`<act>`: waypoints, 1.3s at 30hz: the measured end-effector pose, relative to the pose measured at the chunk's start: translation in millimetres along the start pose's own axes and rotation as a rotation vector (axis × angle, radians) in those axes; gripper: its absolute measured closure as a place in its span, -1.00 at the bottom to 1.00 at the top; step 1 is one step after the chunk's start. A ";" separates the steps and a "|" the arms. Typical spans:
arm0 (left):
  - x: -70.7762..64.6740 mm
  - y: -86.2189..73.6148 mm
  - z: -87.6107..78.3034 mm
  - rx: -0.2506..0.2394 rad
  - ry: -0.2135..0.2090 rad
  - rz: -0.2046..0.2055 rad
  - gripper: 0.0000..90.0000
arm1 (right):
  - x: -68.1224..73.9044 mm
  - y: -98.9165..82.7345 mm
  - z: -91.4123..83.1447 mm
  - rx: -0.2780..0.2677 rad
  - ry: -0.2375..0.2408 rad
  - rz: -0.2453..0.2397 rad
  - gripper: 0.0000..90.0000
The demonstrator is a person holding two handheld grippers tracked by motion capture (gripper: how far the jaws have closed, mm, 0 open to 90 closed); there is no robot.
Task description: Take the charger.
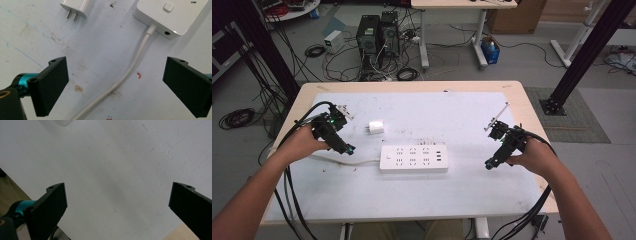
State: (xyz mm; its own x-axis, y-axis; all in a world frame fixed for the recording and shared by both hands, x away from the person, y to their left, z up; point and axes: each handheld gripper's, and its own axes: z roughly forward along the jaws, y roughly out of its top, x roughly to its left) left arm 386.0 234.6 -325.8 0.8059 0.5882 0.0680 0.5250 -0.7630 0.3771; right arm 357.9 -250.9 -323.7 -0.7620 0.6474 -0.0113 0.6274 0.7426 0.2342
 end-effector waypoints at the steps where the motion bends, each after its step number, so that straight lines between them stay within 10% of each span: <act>1: 0.1 0.1 -0.2 -0.005 0.000 0.000 -0.86 | 0.0 0.0 0.0 0.000 0.000 0.000 -0.98; 20: 4.0 19.4 -8.9 -0.091 -0.006 0.123 -0.86 | 2.3 -1.5 -5.6 -0.018 -0.003 -0.008 -0.98; 39: 31.6 52.6 30.0 -0.091 -0.038 0.184 -0.86 | 2.0 6.1 -6.0 -0.006 0.001 -0.006 -0.98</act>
State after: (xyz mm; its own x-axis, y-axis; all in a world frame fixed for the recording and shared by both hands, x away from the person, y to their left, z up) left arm 447.3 205.0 -331.5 0.8966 0.4292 0.1094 0.3424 -0.8283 0.4434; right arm 359.3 -246.1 -316.4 -0.7659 0.6428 -0.0123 0.6219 0.7455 0.2398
